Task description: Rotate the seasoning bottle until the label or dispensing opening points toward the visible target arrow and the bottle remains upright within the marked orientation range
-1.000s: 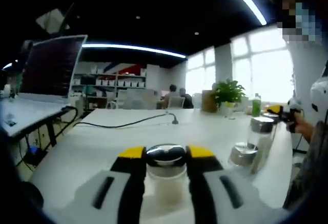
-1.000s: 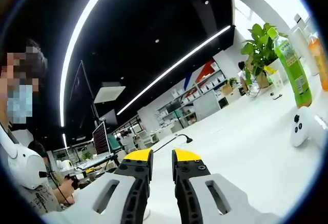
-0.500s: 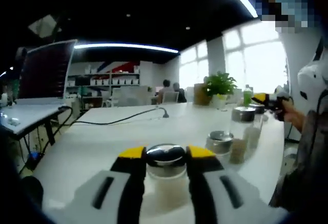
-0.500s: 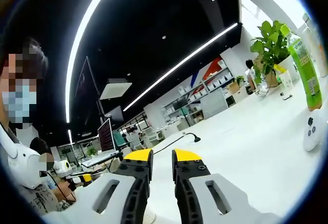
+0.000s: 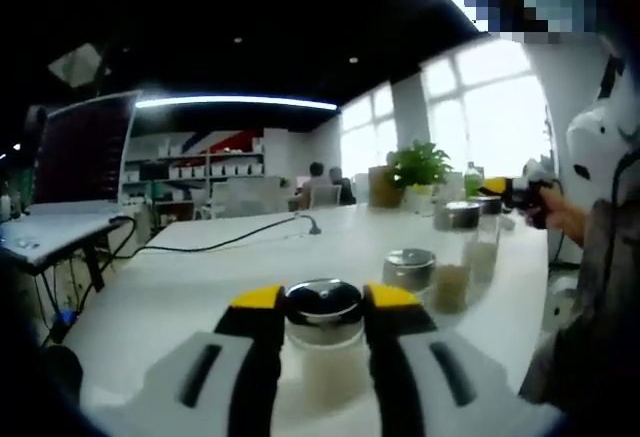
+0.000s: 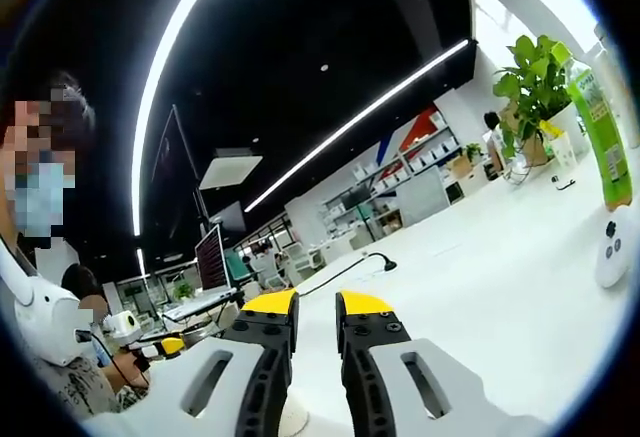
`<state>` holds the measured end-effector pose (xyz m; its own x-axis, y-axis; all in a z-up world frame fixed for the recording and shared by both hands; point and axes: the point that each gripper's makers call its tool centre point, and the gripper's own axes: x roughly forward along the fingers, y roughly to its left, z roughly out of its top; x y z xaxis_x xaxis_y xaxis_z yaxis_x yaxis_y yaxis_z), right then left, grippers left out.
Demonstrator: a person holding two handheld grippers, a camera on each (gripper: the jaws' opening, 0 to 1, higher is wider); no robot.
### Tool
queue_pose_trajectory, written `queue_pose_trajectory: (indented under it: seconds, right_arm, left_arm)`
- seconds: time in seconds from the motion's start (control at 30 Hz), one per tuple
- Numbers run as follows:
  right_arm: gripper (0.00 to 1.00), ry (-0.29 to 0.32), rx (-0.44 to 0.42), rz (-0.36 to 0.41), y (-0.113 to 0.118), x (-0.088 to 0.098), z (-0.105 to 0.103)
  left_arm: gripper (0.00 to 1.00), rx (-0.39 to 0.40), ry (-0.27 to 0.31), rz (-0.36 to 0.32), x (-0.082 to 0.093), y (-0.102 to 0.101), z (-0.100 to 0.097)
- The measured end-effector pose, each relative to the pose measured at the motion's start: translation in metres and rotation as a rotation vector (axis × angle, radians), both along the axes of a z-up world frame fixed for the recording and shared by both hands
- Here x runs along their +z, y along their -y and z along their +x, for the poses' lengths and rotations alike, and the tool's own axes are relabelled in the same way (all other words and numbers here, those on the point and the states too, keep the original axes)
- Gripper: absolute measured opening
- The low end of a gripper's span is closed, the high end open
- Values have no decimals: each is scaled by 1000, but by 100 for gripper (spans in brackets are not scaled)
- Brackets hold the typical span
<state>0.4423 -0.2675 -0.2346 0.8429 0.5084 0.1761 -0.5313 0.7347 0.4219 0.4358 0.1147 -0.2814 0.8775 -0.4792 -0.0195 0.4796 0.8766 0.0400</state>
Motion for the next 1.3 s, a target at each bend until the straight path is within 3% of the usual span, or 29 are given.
queue_pose_trajectory:
  seconds: [0.2,0.3,0.4,0.47,0.53,0.63,0.8,0.9,1.0,1.1,1.3]
  right_arm:
    - [17,2,-8,-9,3,-1,-2]
    - [17,7,5,-6,1,1,-1]
    - [17,10,14,-2,0,2,4]
    - [17,14,21,5,-2,3,6]
    - [17,20,31,11,-5,5,8]
    - [17,20,51,10,-10,6,11]
    - [17,20,54,-2,-10,6,15]
    - [17,19,55,-2,-10,6,15]
    - [17,16,51,-3,-8,5,15]
    - [17,11,50,1,-8,4,16]
    - [16,7,56,4,-12,4,17]
  left_arm:
    - [36,-24,22,1,2,-1,0]
    - [43,-24,55,29,8,5,-5]
    - [55,32,34,63,4,3,-4]
    - [50,52,37,40,4,3,-4]
    - [44,47,53,-31,10,5,-7]
    - [48,64,50,-63,12,5,-6]
    - [46,112,63,-51,15,-3,-2]
    - [36,107,61,-65,16,-4,-1]
    - [33,105,53,-49,14,-3,0]
    - [32,106,50,31,10,-2,2]
    - [36,81,27,28,4,0,1]
